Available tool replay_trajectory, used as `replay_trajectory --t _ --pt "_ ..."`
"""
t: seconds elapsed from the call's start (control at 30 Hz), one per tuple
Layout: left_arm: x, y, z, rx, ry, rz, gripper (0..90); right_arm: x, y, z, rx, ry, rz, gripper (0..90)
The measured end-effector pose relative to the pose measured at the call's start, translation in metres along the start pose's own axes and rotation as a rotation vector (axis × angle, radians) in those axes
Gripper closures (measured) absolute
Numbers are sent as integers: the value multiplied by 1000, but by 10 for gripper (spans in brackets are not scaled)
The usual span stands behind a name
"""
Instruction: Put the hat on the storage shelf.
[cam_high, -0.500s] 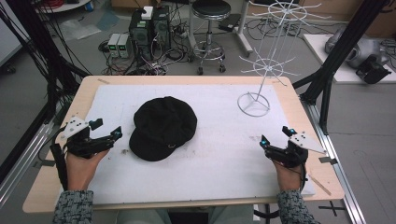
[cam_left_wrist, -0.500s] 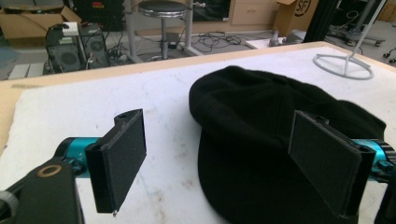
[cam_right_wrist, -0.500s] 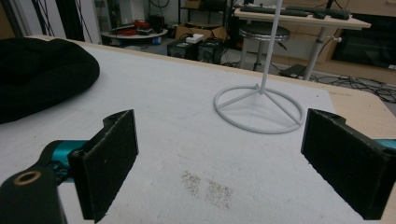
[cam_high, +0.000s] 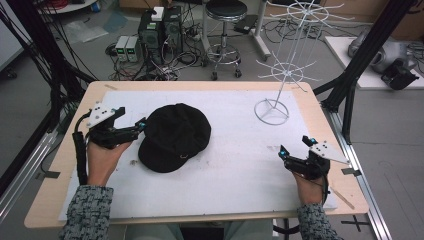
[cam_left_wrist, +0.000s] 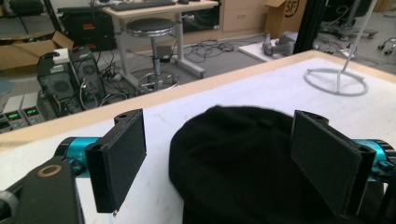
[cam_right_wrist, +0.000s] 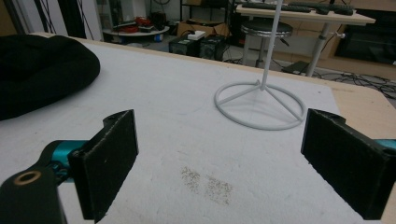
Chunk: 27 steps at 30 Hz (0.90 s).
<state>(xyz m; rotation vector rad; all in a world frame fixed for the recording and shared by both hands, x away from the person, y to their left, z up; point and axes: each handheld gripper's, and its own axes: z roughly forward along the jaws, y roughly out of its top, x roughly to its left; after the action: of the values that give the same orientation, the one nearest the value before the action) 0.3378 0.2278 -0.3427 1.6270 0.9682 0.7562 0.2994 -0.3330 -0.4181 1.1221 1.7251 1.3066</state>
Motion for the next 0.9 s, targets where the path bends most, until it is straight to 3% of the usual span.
replay_trajectory --t 0.37,0.5,0.67,0.9 --pt "-13 20 32 -38 -32 -4 193 -2 -1 0 5 2 -5 100" --pt "-23 28 56 -49 -48 17 191 -2 -1 0 6 2 -2 100" --pt "-37 31 83 -27 -69 42 191 -5 -2 -2 6 -1 0 100" --pt "-49 19 115 19 -88 39 194 -6 -3 -3 10 0 6 100"
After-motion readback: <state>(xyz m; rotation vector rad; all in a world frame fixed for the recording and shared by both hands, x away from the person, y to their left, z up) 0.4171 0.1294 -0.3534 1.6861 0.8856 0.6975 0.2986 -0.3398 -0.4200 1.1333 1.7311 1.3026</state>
